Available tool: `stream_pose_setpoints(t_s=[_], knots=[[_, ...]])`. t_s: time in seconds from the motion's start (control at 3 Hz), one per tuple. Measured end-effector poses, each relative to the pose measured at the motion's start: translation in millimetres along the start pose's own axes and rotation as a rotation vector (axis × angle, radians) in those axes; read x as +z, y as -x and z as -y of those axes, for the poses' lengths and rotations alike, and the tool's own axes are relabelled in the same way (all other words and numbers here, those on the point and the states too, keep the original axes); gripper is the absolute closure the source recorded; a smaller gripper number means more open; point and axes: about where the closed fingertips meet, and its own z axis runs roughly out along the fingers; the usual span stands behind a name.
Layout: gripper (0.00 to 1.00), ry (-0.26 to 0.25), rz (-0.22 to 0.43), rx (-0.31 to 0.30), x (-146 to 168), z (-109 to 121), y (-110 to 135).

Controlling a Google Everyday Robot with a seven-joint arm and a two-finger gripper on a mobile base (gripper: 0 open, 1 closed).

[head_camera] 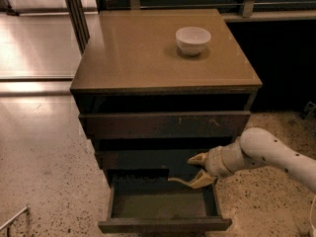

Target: Pick sponge from bottom drawer and place on counter

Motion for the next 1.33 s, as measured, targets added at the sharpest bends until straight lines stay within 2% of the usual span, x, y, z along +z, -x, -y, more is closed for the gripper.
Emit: stream_pose_setpoints(t_s=[0.33,0.67,1.0,1.33], knots=[[1.0,0.026,-0.047,0.015,-58,-10,55],[1.0,0.027,-0.046,0.015,-57,-10,55],[1.0,0.051,-0.055,0.019,-60,-10,58],[1.0,0.068,-0.058,0.024,-89,-11,91]])
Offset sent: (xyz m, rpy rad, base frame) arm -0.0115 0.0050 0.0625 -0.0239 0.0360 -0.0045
